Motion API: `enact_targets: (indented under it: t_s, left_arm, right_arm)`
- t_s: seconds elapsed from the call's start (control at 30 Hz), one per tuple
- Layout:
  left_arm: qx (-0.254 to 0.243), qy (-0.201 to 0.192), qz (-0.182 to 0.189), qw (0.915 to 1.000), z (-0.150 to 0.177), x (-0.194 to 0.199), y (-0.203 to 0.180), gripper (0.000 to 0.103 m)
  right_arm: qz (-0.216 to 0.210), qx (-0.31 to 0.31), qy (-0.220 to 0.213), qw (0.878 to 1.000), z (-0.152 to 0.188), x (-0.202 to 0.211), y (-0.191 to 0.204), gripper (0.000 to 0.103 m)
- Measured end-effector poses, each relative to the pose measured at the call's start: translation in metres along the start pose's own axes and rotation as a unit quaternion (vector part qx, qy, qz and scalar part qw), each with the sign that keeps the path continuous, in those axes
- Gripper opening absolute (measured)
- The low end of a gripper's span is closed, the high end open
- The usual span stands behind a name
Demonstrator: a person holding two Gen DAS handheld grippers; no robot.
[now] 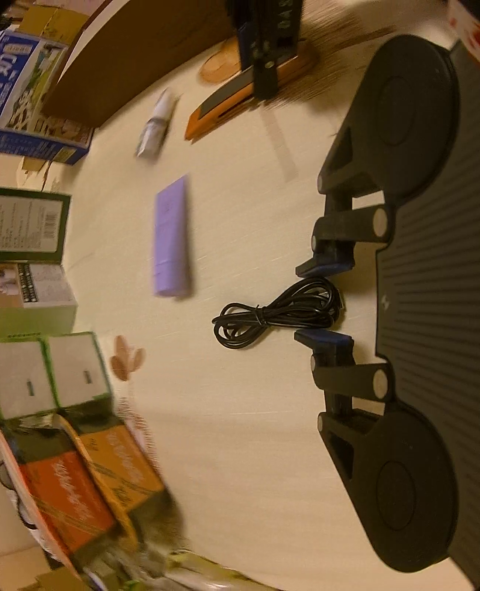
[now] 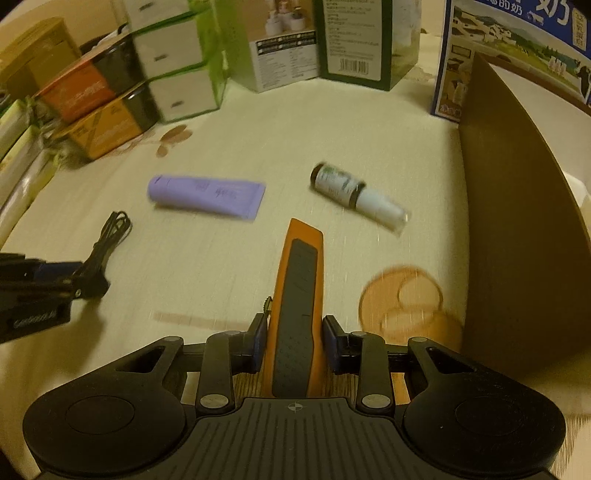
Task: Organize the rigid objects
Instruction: 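Grasp the black cable with the left tool while right lifts the orange knife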
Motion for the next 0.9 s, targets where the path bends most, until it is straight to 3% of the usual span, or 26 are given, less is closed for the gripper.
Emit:
enact_targets:
  t_s: [0.17,0.37,0.6,0.8,0.9]
  left_arm:
    - [0.009,0.017,0.009,0.9998,0.034,0.025,-0.005,0.026]
    - [0.017,0.033,0.024,0.9990,0.049,0.037,-0.011,0.027]
    - [0.017,0.029,0.028,0.9990,0.034,0.034,-0.015,0.043]
    - [0.017,0.036,0.013,0.9991,0.020,0.021,-0.015,0.040]
    - [0.019,0.044,0.008,0.9988,0.018,0.016,-0.016,0.038]
  right_arm:
    - [-0.010,0.004,0.016,1.000,0.034,0.021,0.004,0.029]
    - [-0.015,0.010,0.021,1.000,0.060,0.035,0.009,0.030]
    - [-0.022,-0.011,0.015,1.000,0.048,0.033,0.010,0.041]
    - [-0.016,-0.042,0.022,0.999,0.033,0.021,0.005,0.042]
    - [-0.003,-0.034,0.026,0.999,0.031,0.016,0.007,0.033]
Point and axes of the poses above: each gripper's, at about its wrist camera, not at the fingertips, and x roughly against the way its jaws point, y to its left, z to its underside, the point moved 5 cm from there along -x, roughly the way its jaws point, and after that the axes turned 4 degrees about y, right-handed, at the moved point
